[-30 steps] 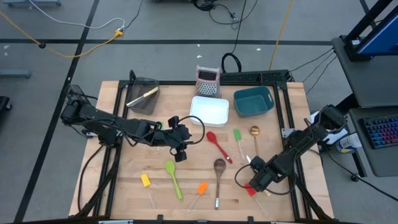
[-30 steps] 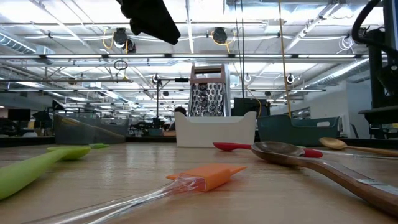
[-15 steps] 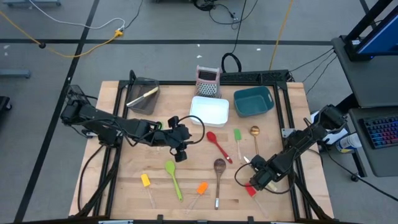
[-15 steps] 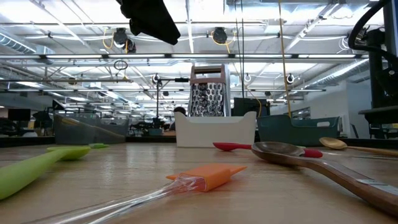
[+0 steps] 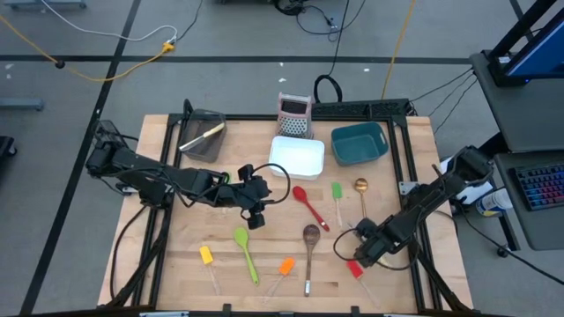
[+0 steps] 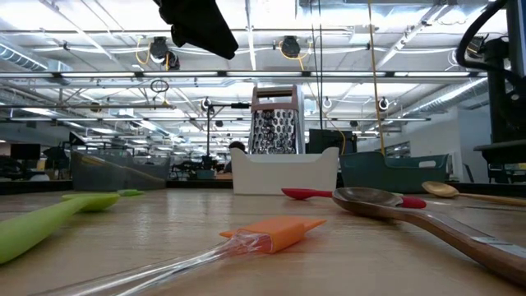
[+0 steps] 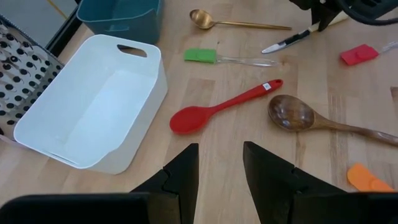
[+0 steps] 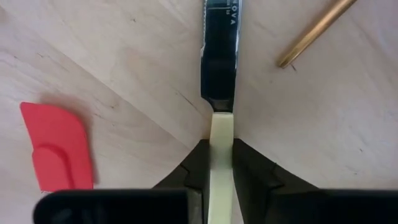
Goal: Pick & Place Kitchen Items
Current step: Put the yellow knife into the black bin
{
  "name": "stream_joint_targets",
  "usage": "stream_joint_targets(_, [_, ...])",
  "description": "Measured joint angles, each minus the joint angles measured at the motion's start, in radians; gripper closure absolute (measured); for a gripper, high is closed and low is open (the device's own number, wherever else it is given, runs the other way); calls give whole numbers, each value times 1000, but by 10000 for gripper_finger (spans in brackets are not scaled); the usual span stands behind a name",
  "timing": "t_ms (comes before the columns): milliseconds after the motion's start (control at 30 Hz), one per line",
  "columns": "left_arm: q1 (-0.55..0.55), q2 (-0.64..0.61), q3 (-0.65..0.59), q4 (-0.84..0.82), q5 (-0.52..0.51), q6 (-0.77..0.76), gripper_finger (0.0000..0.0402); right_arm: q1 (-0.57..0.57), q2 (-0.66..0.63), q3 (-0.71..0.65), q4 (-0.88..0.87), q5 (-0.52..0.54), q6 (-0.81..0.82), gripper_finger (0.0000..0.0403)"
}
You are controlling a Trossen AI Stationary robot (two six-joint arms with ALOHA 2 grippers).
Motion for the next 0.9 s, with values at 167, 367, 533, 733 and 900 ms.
stream_joint_targets(167, [0,0,0,0,1,0,270,1,-65,-4,2,55,0,362])
stream_joint_targets(367, [0,0,0,-5,1,0,270,-2,-126,-6,0,98,-50,363])
stream_joint_targets(533, [0,0,0,-6,1,0,270,-12,-156,-4,7,103,-93,362])
stream_joint_targets(733, [0,0,0,-6,0,2,270,-34,-179,-3,11,165,-148,362])
stream_joint_targets(900, [0,0,0,-6,0,3,270,-64,-201,-2,16,175,-212,362])
